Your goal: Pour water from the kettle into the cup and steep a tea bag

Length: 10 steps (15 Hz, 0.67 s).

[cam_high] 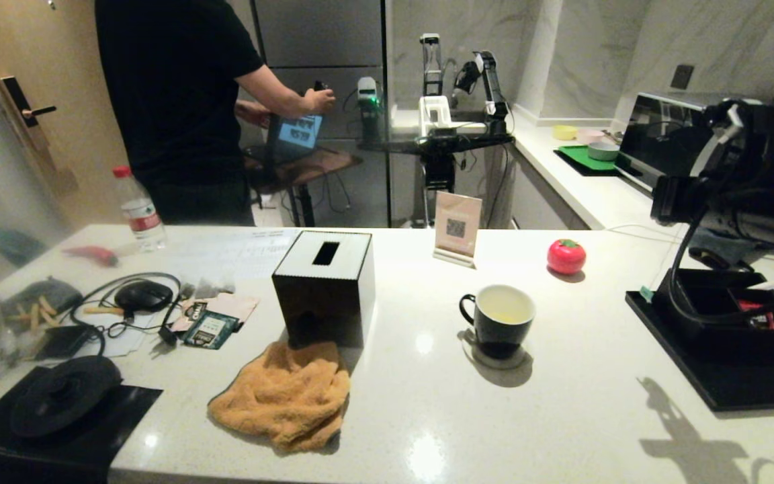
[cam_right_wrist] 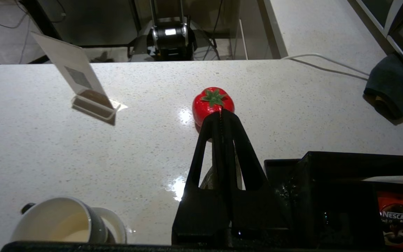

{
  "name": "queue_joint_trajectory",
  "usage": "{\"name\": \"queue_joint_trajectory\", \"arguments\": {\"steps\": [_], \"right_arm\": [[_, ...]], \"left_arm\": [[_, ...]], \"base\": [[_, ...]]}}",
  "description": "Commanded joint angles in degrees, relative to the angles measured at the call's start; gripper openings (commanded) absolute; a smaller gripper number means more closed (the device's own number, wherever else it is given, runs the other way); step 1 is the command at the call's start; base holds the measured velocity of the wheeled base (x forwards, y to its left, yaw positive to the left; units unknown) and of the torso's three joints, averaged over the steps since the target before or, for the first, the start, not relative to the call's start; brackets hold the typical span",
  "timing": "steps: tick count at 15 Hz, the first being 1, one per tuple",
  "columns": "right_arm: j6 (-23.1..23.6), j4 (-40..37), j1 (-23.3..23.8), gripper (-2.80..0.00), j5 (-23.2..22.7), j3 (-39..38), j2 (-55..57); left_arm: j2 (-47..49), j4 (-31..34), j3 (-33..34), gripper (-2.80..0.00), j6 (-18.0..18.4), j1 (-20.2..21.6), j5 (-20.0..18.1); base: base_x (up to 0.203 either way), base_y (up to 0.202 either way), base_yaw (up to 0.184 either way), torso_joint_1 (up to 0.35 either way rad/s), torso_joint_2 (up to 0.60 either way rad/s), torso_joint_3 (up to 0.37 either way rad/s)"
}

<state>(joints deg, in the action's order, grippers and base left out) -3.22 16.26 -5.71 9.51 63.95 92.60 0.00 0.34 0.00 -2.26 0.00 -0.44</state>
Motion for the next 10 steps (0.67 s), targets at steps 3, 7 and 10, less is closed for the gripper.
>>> {"name": "queue_joint_trajectory", "arguments": {"steps": [3, 7, 10], "right_arm": [[-0.4, 0.0, -2.1, -2.8, -0.1, -1.7, -4.9], [-0.3, -0.1, -5.8, -2.8, 0.0, -4.2, -7.7], [-0.2, -0.5, -8.3, -2.8, 0.1, -5.9, -9.1]], "left_arm": [[0.0, 0.0, 0.0, -2.8, 0.0, 0.0, 0.0], [0.0, 0.0, 0.0, -2.8, 0.0, 0.0, 0.0], [0.0, 0.0, 0.0, -2.8, 0.0, 0.0, 0.0]], "base": [[0.0, 0.0, 0.0, 0.0, 0.0, 0.0], [0.0, 0.0, 0.0, 0.0, 0.0, 0.0], [0.0, 0.0, 0.0, 0.0, 0.0, 0.0]]}}
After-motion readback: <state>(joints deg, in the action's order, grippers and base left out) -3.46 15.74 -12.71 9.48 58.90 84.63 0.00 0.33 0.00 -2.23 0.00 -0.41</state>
